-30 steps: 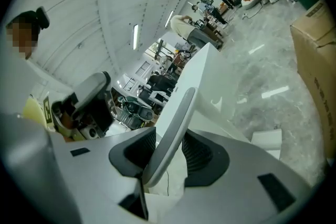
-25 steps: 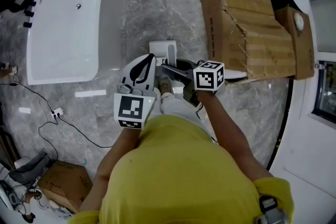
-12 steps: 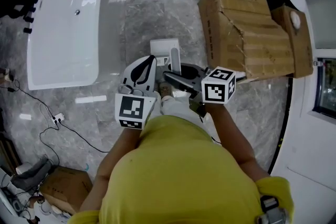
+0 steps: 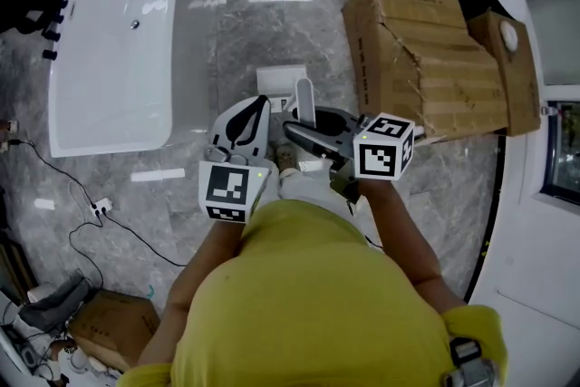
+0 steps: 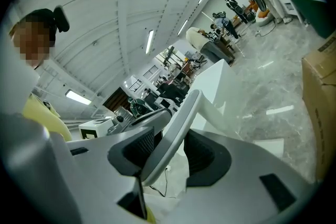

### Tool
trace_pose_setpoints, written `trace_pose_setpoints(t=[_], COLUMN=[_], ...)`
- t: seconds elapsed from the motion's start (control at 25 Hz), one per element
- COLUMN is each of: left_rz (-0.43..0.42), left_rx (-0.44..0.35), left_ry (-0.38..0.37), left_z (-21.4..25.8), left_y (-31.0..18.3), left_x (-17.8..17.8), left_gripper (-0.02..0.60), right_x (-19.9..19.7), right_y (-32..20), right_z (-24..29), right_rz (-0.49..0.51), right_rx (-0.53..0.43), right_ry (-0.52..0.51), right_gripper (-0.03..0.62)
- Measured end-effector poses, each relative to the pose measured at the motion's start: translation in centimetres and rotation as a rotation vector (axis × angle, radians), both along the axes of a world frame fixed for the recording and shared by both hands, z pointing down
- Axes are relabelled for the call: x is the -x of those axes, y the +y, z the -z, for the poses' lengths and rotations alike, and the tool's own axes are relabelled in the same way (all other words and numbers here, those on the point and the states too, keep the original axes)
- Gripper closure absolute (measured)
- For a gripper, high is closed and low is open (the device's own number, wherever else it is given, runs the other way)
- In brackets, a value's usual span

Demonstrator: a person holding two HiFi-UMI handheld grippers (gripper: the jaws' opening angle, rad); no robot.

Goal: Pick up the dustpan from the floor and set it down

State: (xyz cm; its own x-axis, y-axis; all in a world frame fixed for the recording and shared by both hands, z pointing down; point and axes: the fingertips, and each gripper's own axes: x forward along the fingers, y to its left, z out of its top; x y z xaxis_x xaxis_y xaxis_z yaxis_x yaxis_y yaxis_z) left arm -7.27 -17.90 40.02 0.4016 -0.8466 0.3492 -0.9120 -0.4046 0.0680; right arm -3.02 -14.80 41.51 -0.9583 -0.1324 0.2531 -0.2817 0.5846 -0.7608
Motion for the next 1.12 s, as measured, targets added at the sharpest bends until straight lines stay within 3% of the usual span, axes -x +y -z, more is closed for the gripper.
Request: trace_pose_setpoints(t=[0.56, 1.12], left_rz=[0.016, 0.026], left_rx=[0.020, 0.046], left_ry=[-0.001, -0.003], left_z=[-0.6, -1.3], left_y=[-0.3, -0.4], left_x=[0.2, 0.1], left_gripper=[0.578, 0.578], right_x=[0.8, 0.7], right_y=[-1.0, -4.1], right_z=[-1.7, -9.1], right_rz=[0.005, -0.043], right_rx=[0.035, 0.065], right_ry=[-0.015, 0.036], right_gripper=[0.401, 0.407])
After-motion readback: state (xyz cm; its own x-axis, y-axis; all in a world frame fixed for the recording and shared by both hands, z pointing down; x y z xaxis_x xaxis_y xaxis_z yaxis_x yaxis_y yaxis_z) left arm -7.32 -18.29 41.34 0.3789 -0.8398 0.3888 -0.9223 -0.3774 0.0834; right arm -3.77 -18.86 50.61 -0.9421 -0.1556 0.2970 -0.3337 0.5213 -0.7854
